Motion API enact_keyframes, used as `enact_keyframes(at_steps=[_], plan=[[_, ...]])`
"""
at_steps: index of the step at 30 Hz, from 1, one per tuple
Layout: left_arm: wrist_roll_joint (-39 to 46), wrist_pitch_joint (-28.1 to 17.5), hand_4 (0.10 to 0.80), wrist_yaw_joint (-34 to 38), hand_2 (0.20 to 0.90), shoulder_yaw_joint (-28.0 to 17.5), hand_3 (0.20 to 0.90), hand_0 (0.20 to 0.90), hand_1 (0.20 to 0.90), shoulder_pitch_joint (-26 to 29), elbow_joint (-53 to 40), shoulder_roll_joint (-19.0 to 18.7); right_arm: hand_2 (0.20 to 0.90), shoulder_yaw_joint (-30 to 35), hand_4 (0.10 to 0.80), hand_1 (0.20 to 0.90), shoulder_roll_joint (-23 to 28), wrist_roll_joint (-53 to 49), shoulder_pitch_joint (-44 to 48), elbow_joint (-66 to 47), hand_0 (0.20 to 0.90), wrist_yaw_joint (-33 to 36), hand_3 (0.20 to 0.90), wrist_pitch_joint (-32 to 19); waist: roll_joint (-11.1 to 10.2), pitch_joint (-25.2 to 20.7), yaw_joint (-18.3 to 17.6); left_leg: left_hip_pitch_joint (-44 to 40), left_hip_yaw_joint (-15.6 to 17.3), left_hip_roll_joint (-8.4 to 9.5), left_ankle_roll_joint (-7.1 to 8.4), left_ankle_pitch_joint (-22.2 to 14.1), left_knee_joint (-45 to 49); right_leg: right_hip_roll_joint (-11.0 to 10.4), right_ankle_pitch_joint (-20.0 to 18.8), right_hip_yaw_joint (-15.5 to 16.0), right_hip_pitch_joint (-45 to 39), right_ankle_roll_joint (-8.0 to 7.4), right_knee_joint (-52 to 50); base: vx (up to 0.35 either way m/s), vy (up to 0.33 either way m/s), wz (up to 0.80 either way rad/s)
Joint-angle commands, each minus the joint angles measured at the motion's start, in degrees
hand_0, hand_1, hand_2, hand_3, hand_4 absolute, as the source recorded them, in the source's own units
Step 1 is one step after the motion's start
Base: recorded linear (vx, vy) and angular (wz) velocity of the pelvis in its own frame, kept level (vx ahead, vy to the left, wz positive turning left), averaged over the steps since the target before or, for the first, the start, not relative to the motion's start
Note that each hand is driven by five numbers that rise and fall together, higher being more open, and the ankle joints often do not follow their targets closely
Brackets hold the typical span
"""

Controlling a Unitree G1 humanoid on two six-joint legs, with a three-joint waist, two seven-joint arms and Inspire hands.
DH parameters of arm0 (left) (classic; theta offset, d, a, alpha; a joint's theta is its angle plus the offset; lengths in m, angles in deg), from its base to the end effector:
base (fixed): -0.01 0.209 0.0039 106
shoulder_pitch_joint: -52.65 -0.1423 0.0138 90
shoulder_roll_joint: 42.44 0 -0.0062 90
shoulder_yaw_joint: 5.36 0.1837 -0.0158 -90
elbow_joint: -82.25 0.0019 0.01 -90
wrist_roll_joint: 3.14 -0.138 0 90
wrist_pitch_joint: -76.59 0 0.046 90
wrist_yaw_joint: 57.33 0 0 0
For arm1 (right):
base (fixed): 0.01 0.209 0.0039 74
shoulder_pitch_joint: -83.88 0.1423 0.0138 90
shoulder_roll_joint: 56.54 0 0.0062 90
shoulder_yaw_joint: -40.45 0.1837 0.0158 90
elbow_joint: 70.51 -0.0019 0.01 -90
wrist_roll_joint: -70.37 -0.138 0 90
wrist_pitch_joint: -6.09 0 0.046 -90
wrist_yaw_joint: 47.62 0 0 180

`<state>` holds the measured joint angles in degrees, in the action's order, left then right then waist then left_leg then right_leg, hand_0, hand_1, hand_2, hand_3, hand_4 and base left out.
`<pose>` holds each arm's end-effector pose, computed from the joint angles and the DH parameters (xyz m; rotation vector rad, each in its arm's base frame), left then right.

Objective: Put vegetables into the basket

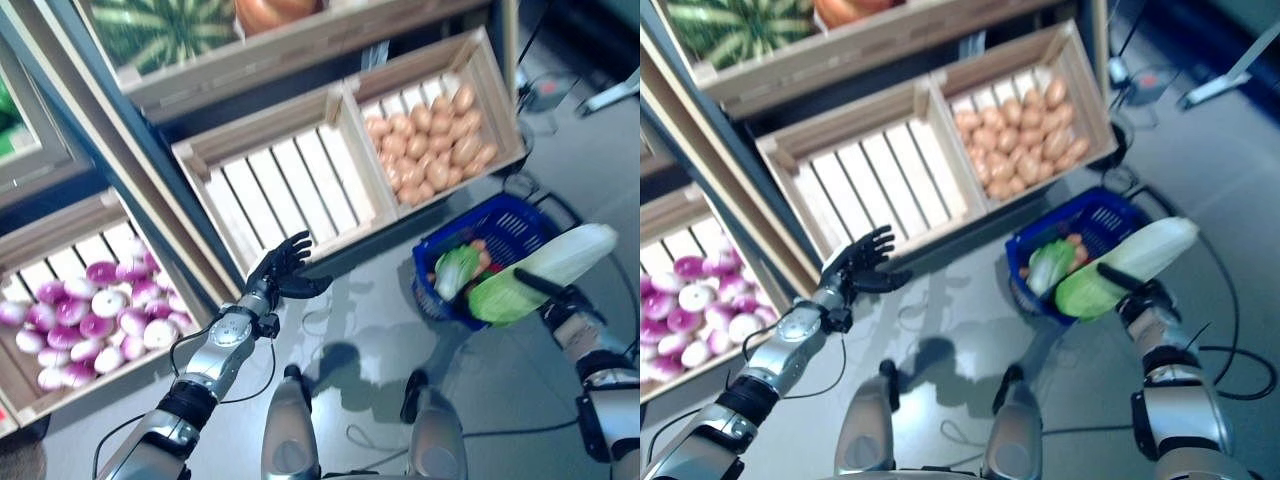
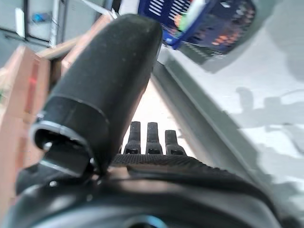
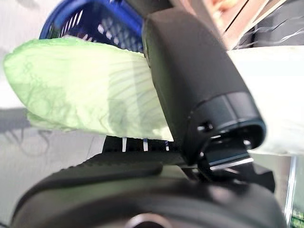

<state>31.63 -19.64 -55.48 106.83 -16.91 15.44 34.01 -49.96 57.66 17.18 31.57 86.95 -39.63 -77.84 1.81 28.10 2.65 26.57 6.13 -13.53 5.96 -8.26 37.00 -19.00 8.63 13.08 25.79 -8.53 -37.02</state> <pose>0.2622 0.1975 0.0531 0.0251 0.0904 -0.1732 0.2701 -0.3426 0.0753 0.3724 0.3642 -0.6861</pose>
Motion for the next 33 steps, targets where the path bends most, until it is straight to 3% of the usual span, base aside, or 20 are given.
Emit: enact_keyframes(at_steps=[1, 8, 16, 17, 18, 33], plan=[[2.27, -11.52, 0.800, -1.19, 0.900, 1.86, 0.900, 0.900, 0.900, 3.87, -5.27, -1.54, 0.300, 1.04, 0.400, 0.300, 4.52, -5.23, 5.03, 0.10, 0.300, 1.67, 0.300, -9.00, 0.51, -2.41, 1.14, 2.57, -1.70, -0.35, -0.46, -8.45, 9.36, -2.41, 5.04, -1.93, 0.49, 3.02, -10.23, -0.109, -0.036, 0.21], [4.92, -14.57, 0.800, -0.55, 0.900, 3.17, 0.900, 0.900, 0.900, 3.49, -7.31, -2.64, 0.300, 2.20, 0.400, 0.300, 7.40, -7.22, 9.09, 0.24, 0.300, 1.84, 0.300, -12.59, 2.08, -0.32, 0.50, 9.80, -2.41, -0.04, -0.38, -12.50, 18.05, -4.80, 8.15, -4.35, 9.53, 2.81, -19.04, -0.061, -0.030, 0.06], [5.39, -14.91, 0.800, 1.17, 0.900, 3.88, 0.900, 0.900, 0.900, 4.00, -10.92, -3.22, 0.300, 0.21, 0.400, 0.300, 12.09, -4.70, 14.08, 0.47, 0.300, 1.55, 0.300, -12.44, 3.53, 0.30, -0.89, 13.89, -2.22, -0.57, 0.17, -14.61, 23.30, -5.53, 9.63, -5.96, 14.62, 2.94, -23.36, -0.048, 0.006, -0.03], [5.56, -14.62, 0.800, 1.44, 0.900, 3.86, 0.900, 0.900, 0.900, 3.83, -11.10, -3.38, 0.373, 0.25, 0.449, 0.373, 12.88, -4.61, 14.61, 0.77, 0.373, 1.81, 0.373, -12.21, 3.55, 0.23, -0.92, 13.91, -2.32, -0.70, 0.28, -14.67, 23.40, -5.47, 9.68, -6.06, 14.80, 2.89, -23.51, 0.000, 0.000, 0.00], [5.82, -14.47, 0.800, 1.75, 0.900, 3.98, 0.900, 0.900, 0.900, 3.77, -11.31, -3.55, 0.900, 0.31, 0.800, 0.900, 13.37, -4.56, 14.91, 1.00, 0.900, 2.43, 0.900, -11.63, 3.55, 0.24, -0.93, 13.89, -2.36, -0.77, 0.31, -14.65, 23.34, -5.43, 9.67, -6.05, 14.86, 2.85, -23.51, 0.000, 0.000, 0.00], [7.35, -15.68, 0.800, 0.19, 0.900, 2.54, 0.900, 0.900, 0.900, 1.93, -11.95, -5.01, 0.900, 1.19, 0.800, 0.900, 15.22, -7.83, 12.42, 0.31, 0.900, -10.45, 0.900, -8.63, 1.43, -0.86, -0.01, 9.29, -1.56, -2.06, 0.04, -12.02, 17.11, -4.74, 7.65, -4.38, 10.67, 2.49, -19.07, -0.002, -0.004, 0.00]])
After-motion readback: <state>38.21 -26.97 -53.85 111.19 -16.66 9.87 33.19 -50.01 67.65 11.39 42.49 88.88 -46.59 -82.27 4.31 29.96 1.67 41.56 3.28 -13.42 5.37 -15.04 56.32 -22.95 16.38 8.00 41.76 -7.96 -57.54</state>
